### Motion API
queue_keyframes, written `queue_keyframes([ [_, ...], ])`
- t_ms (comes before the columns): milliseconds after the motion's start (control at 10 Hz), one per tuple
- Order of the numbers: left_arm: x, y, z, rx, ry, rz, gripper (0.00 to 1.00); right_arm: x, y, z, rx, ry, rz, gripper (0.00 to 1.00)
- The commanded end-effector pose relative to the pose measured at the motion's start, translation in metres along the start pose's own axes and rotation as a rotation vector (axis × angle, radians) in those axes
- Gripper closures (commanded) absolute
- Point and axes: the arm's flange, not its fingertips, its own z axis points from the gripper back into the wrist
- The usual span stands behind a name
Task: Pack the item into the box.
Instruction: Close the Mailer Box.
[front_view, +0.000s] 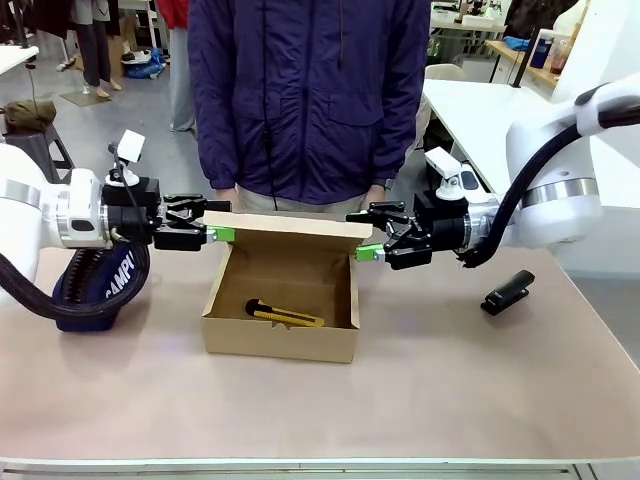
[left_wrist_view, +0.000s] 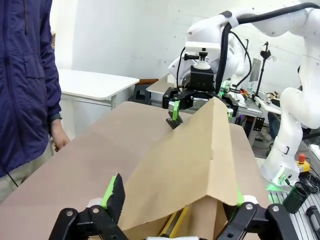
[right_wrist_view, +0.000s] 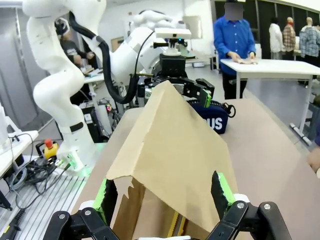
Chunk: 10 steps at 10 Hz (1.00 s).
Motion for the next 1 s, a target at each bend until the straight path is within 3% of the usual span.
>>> queue_keyframes([
  [0, -0.001, -0.009, 0.019, -0.043, -0.027, -0.018, 0.0, -0.006, 0.01, 0.008, -0.015, 0.007, 0.023, 0.0],
  [300, -0.006, -0.013, 0.055, -0.038, -0.017, -0.015, 0.0, -0.01, 0.023, 0.038, -0.063, -0.01, 0.007, 0.0],
  [600, -0.001, -0.016, 0.081, -0.025, -0.11, -0.034, 0.0, -0.012, 0.032, 0.063, -0.115, -0.078, -0.025, 0.0],
  [900, 0.005, -0.007, 0.045, -0.021, -0.184, -0.105, 0.0, -0.003, 0.033, 0.033, -0.233, -0.075, -0.084, 0.0],
])
